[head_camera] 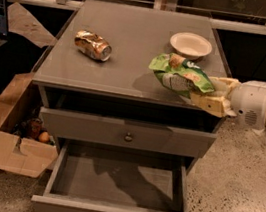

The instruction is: Place green rice chip bag into middle drawer

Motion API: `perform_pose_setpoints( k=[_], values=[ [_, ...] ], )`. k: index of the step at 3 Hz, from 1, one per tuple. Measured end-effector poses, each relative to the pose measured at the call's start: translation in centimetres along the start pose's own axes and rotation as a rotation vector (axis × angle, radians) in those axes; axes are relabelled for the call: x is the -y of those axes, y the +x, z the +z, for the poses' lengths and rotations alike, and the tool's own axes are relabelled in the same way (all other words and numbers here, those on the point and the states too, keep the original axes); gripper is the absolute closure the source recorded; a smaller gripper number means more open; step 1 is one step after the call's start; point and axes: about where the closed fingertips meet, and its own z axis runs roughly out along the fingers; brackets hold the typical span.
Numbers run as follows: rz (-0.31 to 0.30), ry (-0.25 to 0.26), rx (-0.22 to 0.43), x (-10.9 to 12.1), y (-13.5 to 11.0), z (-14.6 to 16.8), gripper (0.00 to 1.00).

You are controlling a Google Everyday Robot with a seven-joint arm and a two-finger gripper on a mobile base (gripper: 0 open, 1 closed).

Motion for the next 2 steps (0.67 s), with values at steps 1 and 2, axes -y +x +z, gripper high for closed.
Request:
perform_pose_setpoints(
  k=[1, 2],
  values=[
    [0.003, 0.036, 0.017, -2.2, 0.0, -1.3, 1.00],
    [0.032, 0.102, 0.050, -4.2, 1.0, -3.0, 1.00]
  ],
)
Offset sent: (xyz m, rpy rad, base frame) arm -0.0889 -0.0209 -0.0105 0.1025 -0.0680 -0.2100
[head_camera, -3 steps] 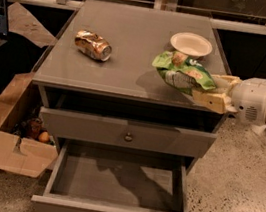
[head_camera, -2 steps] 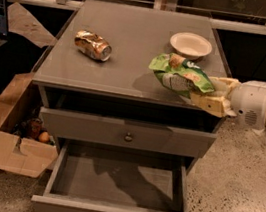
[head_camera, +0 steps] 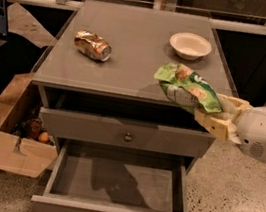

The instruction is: Place green rice chip bag into middle drawer

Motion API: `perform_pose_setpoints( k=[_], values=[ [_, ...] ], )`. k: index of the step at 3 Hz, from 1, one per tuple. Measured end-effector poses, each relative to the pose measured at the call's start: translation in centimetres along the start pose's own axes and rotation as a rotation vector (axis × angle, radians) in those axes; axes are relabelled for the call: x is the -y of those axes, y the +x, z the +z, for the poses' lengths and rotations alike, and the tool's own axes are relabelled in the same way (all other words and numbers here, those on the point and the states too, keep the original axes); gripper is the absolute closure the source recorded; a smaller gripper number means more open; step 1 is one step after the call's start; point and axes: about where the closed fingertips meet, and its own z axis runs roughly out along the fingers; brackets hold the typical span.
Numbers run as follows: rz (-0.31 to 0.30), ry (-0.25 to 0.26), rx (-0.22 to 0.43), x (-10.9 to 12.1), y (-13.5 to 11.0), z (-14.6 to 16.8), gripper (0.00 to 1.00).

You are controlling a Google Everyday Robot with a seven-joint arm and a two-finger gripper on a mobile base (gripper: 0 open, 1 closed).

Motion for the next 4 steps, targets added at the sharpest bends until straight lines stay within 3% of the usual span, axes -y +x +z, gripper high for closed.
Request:
perform_pose_setpoints(
  k=[1, 2, 3, 4],
  values=[
    [0.048, 0.037, 0.029, -1.6, 1.6, -1.7, 1.00],
    [0.081, 0.009, 0.027, -2.9, 3.5, -2.9, 1.00],
    [0.113, -0.058, 0.014, -4.1, 5.7, -3.3, 1.00],
    [0.106, -0.065, 0.010, -4.5, 5.7, -3.0, 1.00]
  ],
)
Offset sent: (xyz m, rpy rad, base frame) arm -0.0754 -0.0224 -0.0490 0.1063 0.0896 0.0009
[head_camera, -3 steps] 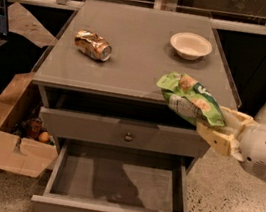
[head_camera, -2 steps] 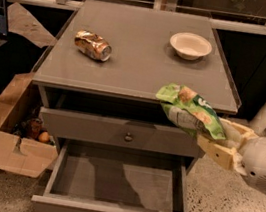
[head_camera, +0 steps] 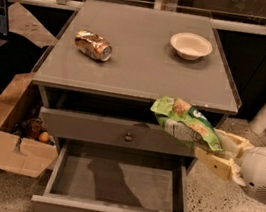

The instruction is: Place green rice chip bag into middle drawer

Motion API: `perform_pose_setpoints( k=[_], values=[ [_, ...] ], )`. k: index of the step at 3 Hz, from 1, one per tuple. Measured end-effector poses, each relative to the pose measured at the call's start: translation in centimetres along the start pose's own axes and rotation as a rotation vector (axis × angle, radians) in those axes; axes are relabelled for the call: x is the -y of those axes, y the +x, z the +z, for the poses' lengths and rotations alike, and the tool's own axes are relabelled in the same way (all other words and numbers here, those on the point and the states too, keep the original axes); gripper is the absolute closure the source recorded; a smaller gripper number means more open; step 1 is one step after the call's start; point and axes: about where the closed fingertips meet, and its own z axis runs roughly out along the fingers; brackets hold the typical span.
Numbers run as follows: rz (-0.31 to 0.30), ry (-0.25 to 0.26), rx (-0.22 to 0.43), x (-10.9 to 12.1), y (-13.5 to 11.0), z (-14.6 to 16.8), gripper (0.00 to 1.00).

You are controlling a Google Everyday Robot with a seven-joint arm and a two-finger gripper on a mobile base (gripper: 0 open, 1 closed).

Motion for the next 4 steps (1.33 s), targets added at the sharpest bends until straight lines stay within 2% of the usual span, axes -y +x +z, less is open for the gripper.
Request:
perform_pose_setpoints(
  k=[2, 3, 4],
  values=[
    [0.057, -0.154, 0.025, -2.1, 4.8, 1.1, 1.00],
    [0.107, -0.196, 0.036, -2.6, 7.8, 1.4, 1.00],
    [0.176, -0.214, 0.036, -2.7, 11.1, 2.1, 1.00]
  ],
)
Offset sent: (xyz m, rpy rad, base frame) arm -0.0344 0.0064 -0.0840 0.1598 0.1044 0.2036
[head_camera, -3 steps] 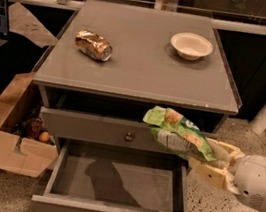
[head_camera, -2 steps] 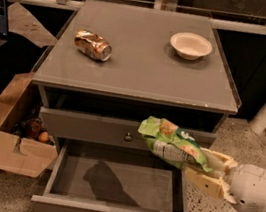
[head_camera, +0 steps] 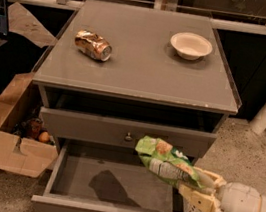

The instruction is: Place green rice chip bag into middle drawer

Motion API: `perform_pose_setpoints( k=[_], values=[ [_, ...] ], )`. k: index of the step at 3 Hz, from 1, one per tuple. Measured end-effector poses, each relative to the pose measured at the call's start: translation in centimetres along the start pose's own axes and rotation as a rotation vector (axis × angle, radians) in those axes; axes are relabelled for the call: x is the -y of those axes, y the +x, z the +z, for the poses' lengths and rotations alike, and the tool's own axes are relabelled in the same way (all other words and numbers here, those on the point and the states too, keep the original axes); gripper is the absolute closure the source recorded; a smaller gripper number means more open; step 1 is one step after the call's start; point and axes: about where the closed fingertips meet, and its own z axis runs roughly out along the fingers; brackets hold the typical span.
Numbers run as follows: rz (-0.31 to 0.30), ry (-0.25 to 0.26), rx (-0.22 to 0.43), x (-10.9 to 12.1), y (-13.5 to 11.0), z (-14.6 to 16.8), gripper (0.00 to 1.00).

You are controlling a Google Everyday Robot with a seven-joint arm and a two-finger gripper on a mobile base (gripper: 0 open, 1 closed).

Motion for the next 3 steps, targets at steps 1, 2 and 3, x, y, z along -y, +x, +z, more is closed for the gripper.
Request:
perform_pose_setpoints(
  k=[1, 2, 3],
  values=[
    [0.069, 0.011, -0.026, 0.88, 2.65, 0.66, 1.00],
    [0.072, 0.013, -0.027, 0.93, 2.71, 0.67, 1.00],
    [0.080, -0.010, -0.016, 0.84, 3.57, 1.22, 1.00]
  ],
)
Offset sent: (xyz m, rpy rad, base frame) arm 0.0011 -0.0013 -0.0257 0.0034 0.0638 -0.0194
